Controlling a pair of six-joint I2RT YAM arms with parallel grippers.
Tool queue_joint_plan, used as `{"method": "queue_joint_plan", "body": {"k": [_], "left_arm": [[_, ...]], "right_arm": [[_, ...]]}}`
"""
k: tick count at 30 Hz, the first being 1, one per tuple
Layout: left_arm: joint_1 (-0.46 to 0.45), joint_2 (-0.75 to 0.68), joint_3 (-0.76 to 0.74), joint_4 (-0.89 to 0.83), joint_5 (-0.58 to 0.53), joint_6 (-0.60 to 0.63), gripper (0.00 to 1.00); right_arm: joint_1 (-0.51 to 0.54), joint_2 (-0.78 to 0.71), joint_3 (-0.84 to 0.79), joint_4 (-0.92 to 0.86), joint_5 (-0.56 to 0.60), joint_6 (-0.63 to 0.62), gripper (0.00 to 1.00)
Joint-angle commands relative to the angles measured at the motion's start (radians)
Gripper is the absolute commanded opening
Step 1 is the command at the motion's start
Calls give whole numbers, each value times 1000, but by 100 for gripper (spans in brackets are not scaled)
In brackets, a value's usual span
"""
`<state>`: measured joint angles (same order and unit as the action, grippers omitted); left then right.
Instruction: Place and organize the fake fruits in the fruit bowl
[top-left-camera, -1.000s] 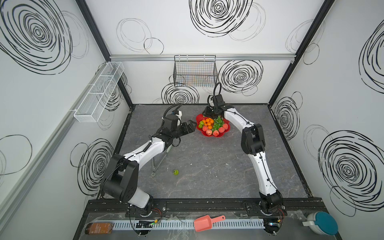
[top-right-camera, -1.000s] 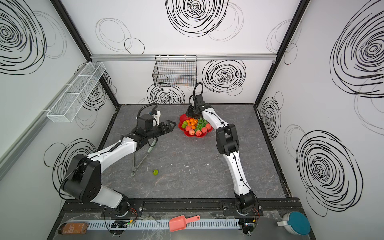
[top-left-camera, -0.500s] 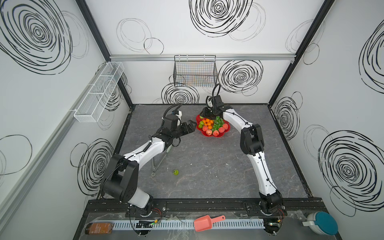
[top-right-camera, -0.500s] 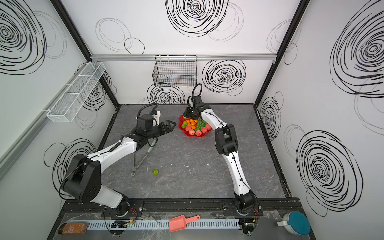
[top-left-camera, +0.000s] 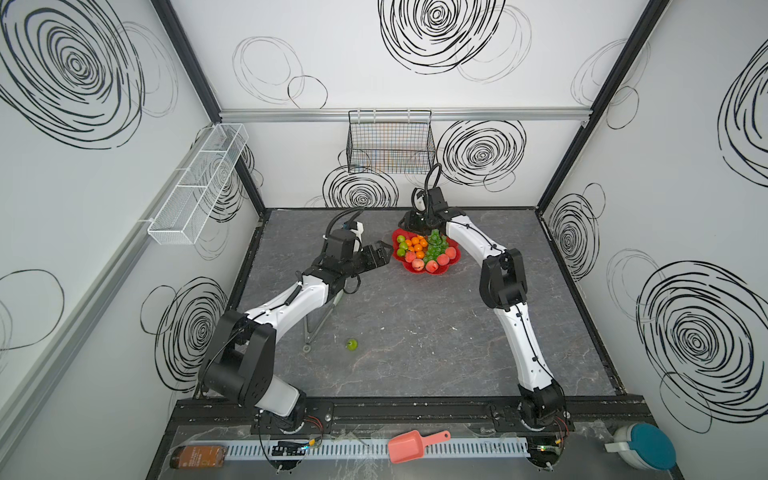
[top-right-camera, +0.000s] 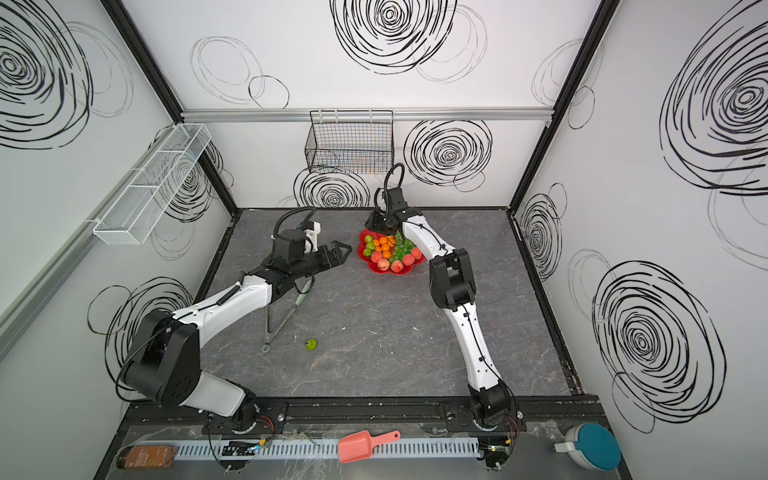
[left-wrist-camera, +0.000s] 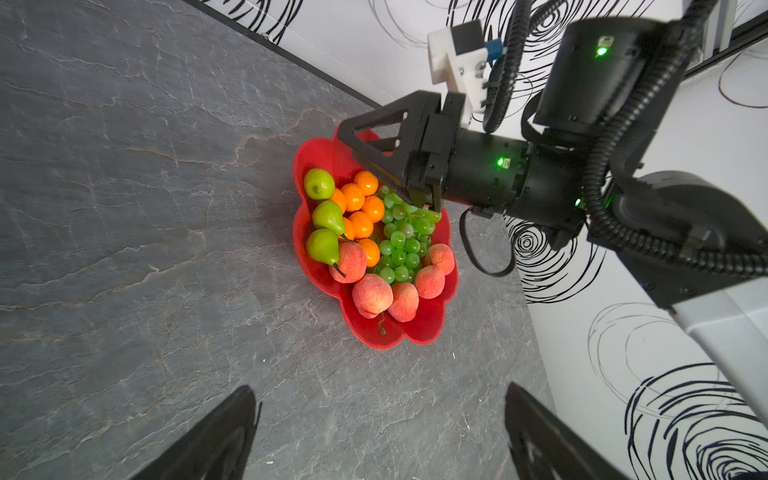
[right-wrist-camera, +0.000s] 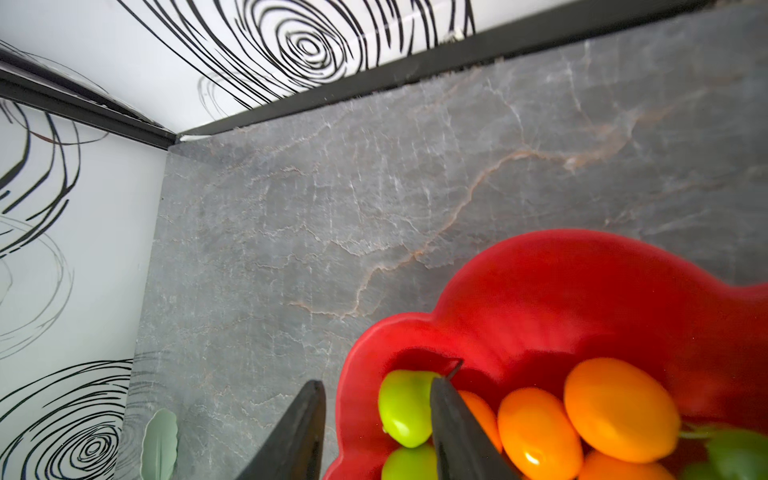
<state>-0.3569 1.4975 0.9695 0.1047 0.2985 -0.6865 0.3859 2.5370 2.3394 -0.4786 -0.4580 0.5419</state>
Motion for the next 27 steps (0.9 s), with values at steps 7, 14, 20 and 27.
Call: {"method": "queue_joint_plan", "body": {"k": [7, 14, 20, 27], "left_arm": [[10, -231, -71, -116, -32, 50, 96], [16, -457, -198, -275, -71, 47, 96], [16, -695, -338, -424, -135, -28, 96], [6, -883, -368, -659, -241, -104, 96]], "right_arm": [[28, -190, -36, -100, 104, -108, 46], [114, -404, -319, -51, 182, -144, 45], [236, -541, -526, -30, 253, -159, 45], [418, -619, -717, -18, 300, -98, 45]]}}
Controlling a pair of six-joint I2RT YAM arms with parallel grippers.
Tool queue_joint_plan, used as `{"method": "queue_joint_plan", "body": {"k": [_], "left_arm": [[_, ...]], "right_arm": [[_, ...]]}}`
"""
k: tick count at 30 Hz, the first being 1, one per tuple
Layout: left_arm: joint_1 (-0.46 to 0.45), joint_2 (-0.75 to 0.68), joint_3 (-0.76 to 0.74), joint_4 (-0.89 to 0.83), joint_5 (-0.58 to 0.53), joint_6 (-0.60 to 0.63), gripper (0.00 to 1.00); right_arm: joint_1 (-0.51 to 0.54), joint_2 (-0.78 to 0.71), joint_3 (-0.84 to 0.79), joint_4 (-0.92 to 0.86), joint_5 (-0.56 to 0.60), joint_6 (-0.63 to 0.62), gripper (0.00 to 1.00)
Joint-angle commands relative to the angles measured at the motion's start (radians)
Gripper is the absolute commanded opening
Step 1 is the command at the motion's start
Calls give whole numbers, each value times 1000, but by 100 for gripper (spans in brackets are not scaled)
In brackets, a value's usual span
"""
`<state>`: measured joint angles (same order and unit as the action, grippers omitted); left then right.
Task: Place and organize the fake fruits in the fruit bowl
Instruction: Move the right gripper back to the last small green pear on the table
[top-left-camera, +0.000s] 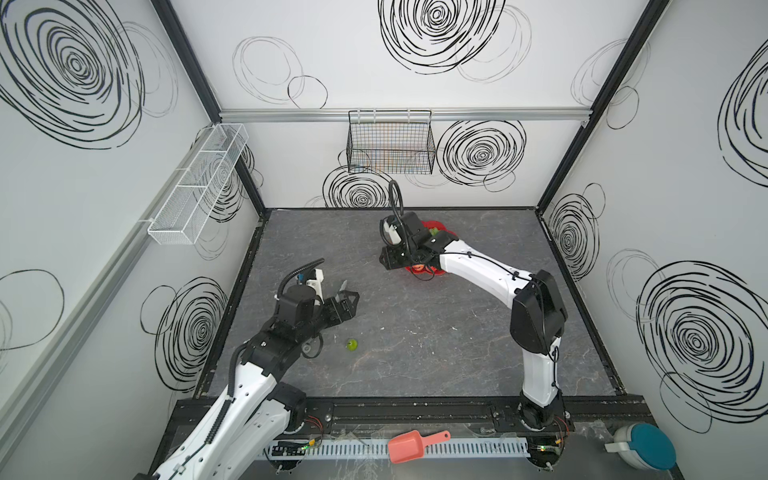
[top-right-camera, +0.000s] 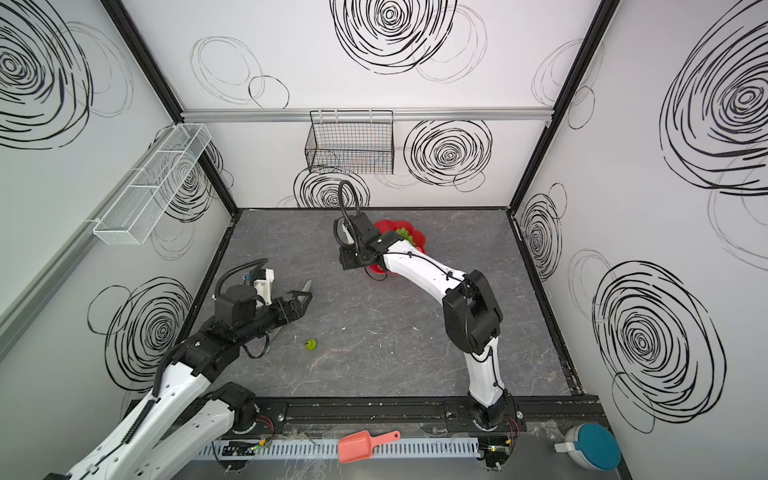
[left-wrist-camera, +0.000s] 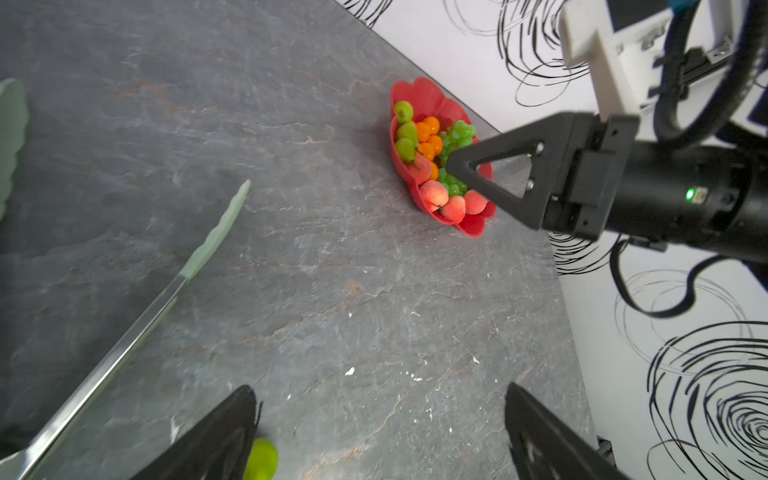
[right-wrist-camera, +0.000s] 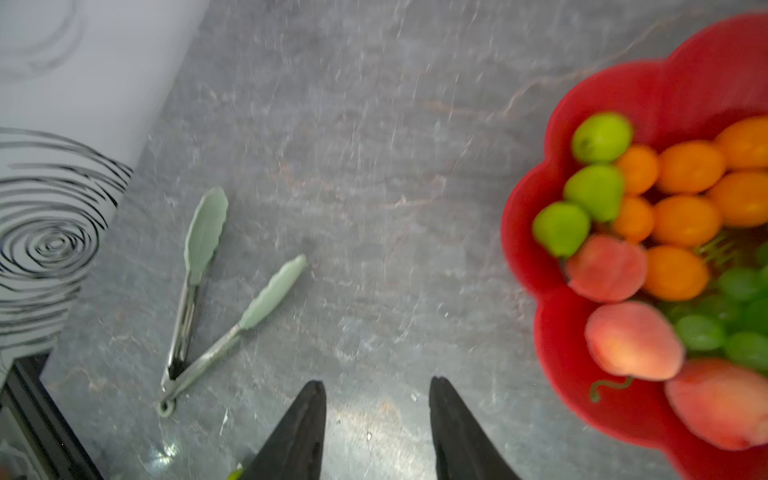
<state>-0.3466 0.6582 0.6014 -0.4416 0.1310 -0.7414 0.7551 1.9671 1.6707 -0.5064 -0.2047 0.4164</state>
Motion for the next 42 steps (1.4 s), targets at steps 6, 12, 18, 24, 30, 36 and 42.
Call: {"method": "queue_joint_plan", "body": {"k": [6, 12, 18, 24, 30, 36, 42], "left_arm": [[-4, -127, 21, -288, -155, -118, 96], [29, -188, -11, -325, -127, -180, 96], [152, -177, -9, -313, -42, -147, 96], [185, -150, -49, -253, -19, -166, 96], [216, -146, -82, -215, 10, -187, 96], [229, -135, -82, -206, 8, -193, 96], [230, -134, -78, -213, -2, -188, 96]], "right_arm": [[201, -96, -224, 107, 34, 100, 44], [333, -117, -318, 220, 77, 82, 43], [416, -137, -373, 321, 136, 4, 45], [442, -82, -343, 312, 157, -48, 44], [455, -29, -300, 294, 153, -69, 41], [465, 12, -258, 286, 128, -83, 40], [469, 39, -240, 279, 116, -83, 38]]}}
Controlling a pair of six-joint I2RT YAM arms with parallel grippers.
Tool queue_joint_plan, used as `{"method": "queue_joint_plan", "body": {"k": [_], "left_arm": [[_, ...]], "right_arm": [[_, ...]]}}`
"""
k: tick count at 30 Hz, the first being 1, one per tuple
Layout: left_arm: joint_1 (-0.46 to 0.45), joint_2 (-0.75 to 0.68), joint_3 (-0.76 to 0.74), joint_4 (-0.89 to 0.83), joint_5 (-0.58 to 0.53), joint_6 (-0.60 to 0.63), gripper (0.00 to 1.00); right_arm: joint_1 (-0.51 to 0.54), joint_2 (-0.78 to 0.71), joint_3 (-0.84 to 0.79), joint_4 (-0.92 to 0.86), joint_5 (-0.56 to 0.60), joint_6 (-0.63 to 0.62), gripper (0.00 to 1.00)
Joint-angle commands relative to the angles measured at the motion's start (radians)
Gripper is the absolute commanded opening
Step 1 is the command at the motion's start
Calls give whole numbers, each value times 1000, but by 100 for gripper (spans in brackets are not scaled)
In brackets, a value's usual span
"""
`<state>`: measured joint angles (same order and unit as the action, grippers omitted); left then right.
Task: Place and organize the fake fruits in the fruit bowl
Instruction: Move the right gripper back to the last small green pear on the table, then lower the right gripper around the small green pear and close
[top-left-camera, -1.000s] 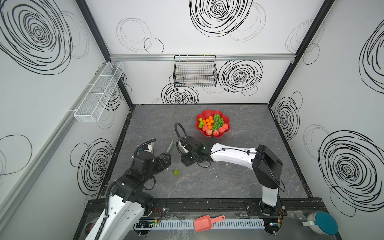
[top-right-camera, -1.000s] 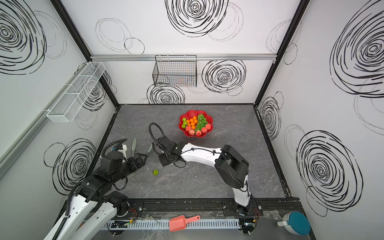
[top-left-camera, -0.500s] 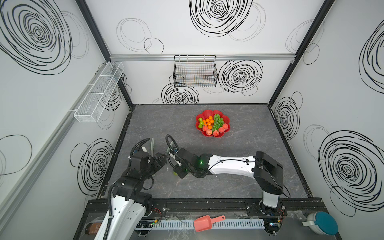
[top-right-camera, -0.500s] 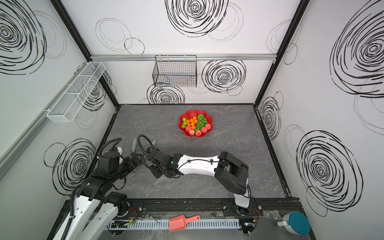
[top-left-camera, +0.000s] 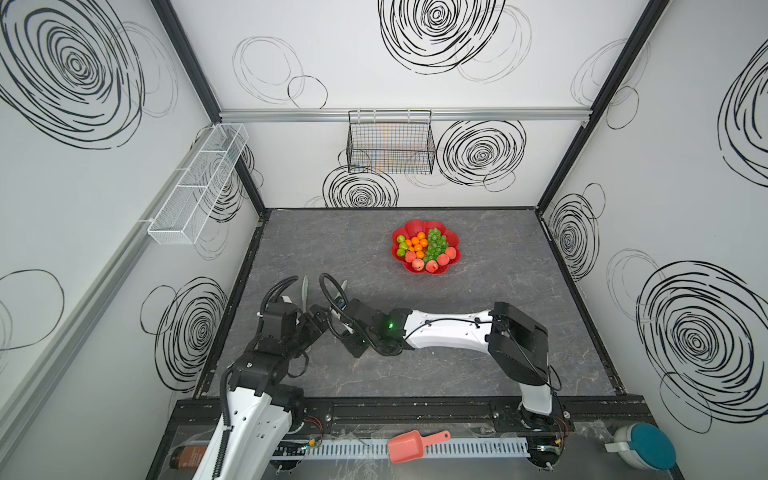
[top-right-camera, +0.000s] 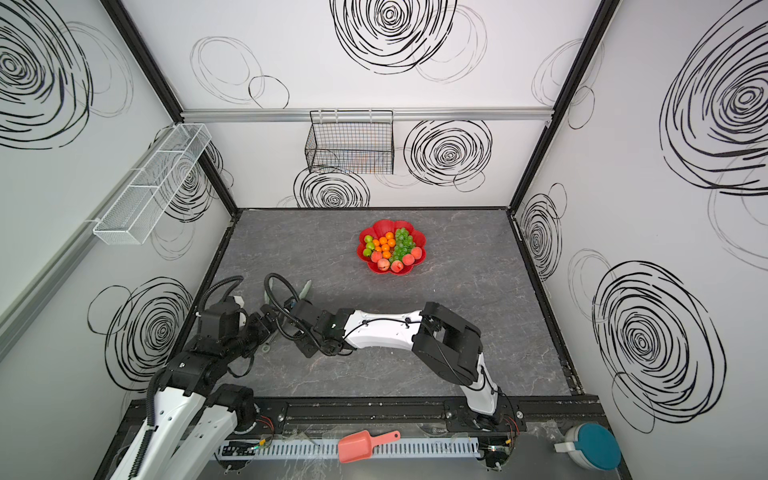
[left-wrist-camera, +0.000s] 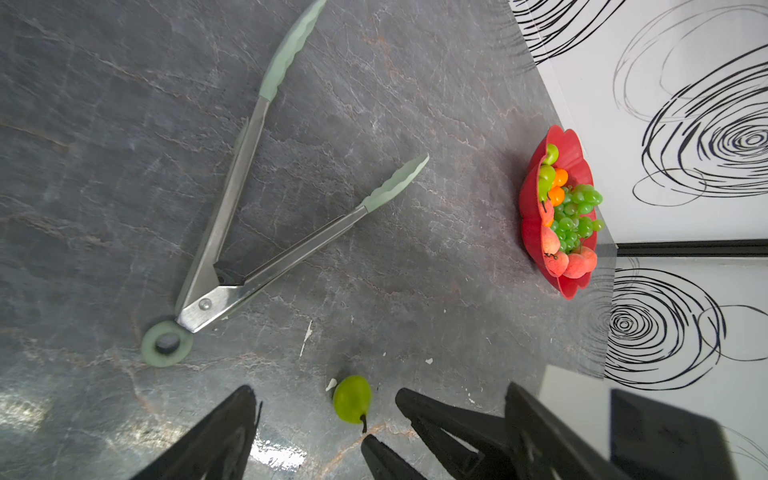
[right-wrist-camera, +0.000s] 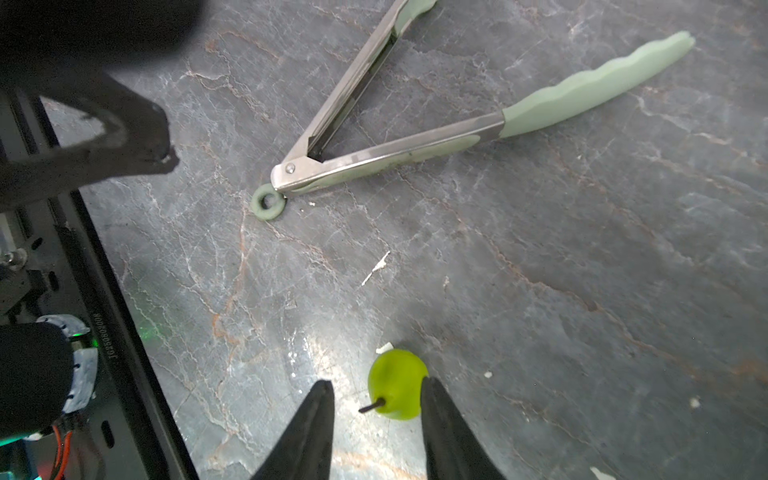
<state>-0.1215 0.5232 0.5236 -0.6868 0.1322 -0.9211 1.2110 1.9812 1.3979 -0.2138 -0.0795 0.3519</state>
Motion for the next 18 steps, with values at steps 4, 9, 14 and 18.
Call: {"method": "queue_joint_plan", "body": {"k": [4, 9, 14, 18], "left_arm": [[6, 4, -3, 23, -26, -13, 96], [6, 16, -2, -4, -83, -27, 96], [3, 14, 11, -54, -171, -41, 96], [-1, 11, 11, -69, -194, -47, 96]], "right_arm": [[14, 35, 33, -20, -11, -19, 37], [14, 44, 31, -22, -12, -17, 35], [14, 51, 35, -22, -13, -16, 34], [14, 63, 44, -27, -17, -15, 33]]}}
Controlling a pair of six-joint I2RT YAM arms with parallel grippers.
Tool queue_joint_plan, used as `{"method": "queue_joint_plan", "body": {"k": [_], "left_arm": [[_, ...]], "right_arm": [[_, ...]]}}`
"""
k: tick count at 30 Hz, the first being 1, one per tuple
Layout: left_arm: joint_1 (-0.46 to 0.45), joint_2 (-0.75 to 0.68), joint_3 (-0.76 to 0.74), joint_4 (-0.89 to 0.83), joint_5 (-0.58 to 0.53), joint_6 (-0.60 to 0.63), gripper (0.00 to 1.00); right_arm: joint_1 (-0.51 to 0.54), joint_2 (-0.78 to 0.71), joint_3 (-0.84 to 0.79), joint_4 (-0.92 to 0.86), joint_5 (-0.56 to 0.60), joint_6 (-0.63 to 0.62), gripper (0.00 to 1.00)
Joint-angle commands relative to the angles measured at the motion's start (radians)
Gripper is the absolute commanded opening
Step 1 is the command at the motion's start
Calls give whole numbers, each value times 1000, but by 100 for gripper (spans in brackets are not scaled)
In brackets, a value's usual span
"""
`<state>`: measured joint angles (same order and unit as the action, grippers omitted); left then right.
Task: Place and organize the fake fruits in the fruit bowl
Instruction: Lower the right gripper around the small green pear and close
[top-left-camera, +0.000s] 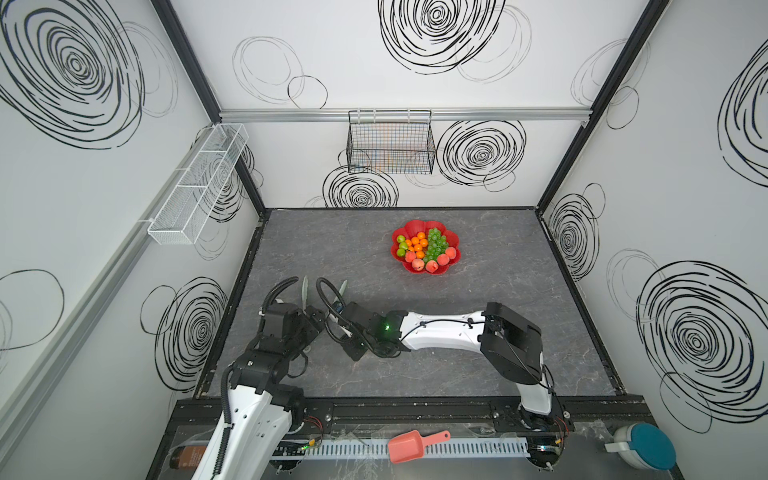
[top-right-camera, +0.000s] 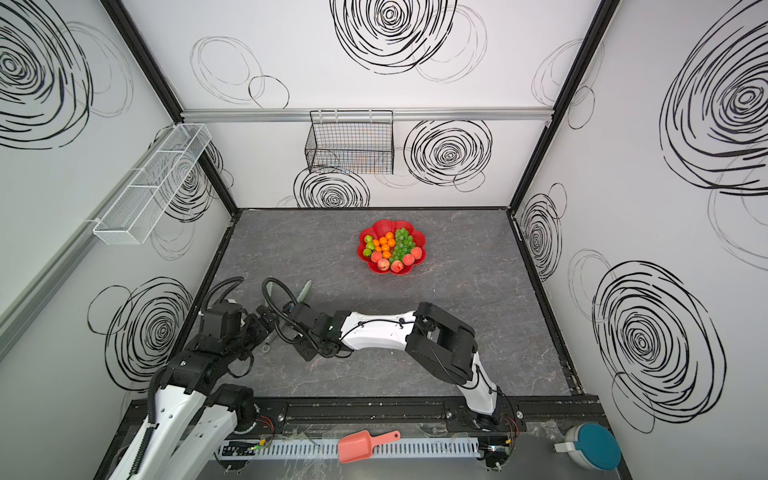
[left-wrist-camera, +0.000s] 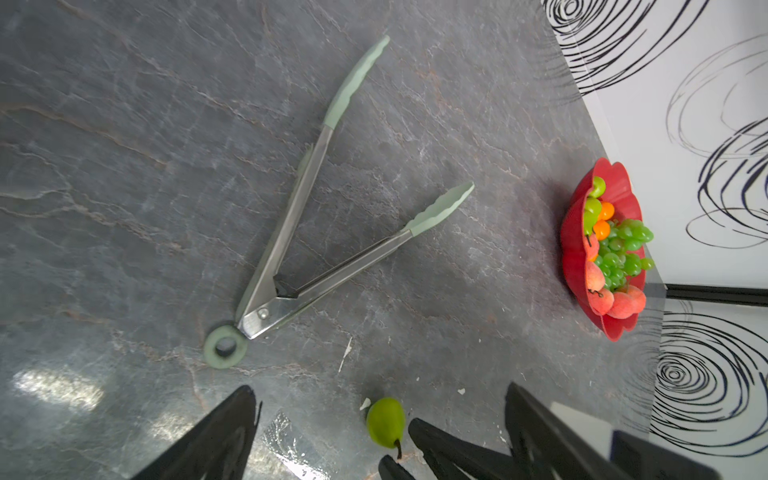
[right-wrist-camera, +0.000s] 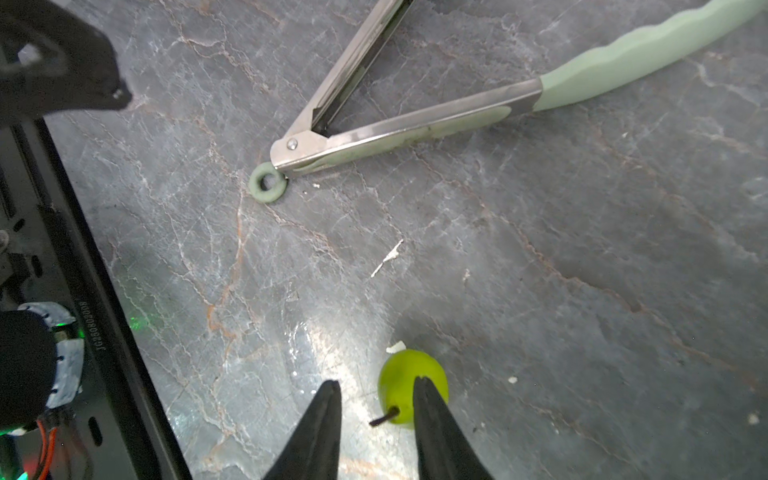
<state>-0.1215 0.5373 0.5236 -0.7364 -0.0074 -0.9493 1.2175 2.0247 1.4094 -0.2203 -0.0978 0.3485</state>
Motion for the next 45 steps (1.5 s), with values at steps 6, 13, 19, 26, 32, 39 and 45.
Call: {"method": "queue_joint_plan", "body": {"k": [6, 13, 19, 26, 32, 39, 45], "left_arm": [[-1, -2, 10, -15, -51, -18, 96], [-4, 0, 9, -7, -42, -14, 96], [-6, -2, 7, -6, -42, -15, 96], [-6, 1, 3, 2, -37, -15, 96], [-7, 2, 1, 6, -34, -13, 96], [-9, 0, 1, 5, -33, -13, 96], [-8, 4, 0, 11, -31, -13, 96]], "right_arm": [[8, 32, 47, -31, 5, -13, 32], [8, 43, 60, -45, 21, -10, 28], [8, 52, 60, -52, 29, -9, 26], [5, 54, 60, -59, 46, -5, 23], [6, 55, 57, -61, 53, 1, 21], [5, 57, 55, -63, 59, 9, 17], [4, 48, 53, -63, 65, 10, 12]]}}
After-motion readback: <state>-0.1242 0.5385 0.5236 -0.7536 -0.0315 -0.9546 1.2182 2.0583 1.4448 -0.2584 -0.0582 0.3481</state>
